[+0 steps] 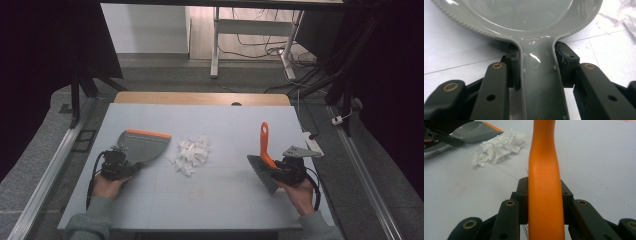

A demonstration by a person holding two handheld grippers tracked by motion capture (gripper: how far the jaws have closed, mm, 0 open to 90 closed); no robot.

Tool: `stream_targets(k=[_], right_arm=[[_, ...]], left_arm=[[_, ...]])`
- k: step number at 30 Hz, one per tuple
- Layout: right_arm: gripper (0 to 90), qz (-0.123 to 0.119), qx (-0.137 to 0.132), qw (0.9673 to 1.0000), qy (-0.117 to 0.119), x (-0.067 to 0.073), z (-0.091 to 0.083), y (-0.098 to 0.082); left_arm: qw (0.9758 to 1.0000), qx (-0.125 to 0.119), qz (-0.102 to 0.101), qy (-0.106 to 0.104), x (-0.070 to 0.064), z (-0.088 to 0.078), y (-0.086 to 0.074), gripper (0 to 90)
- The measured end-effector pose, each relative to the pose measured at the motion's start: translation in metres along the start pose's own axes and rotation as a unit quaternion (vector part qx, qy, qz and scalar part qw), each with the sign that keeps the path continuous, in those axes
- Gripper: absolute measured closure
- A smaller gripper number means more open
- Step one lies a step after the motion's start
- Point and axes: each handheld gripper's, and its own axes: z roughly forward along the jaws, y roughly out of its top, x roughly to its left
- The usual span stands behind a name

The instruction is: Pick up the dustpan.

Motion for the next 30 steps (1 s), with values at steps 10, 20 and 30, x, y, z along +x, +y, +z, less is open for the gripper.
stream_targets(k=[10,20,30], right_arm=[[70.0,0.0,-0.001,1.0,-0.002,-0.001,-0.001,0.0],[70.0,0.003,-0.005,1.0,-0.003,-0.002,-0.003,0.0],[70.0,0.005,-0.012,0.9999,-0.006,-0.003,-0.006,0.001]], left_arm=[[0.9998,-0.017,-0.002,0.0,0.002,-0.005,-0.001,61.2],[0.9994,-0.034,0.007,0.0,0.006,-0.01,-0.002,61.4],[0.9978,-0.064,0.016,-0.008,0.013,-0.021,-0.003,61.5]])
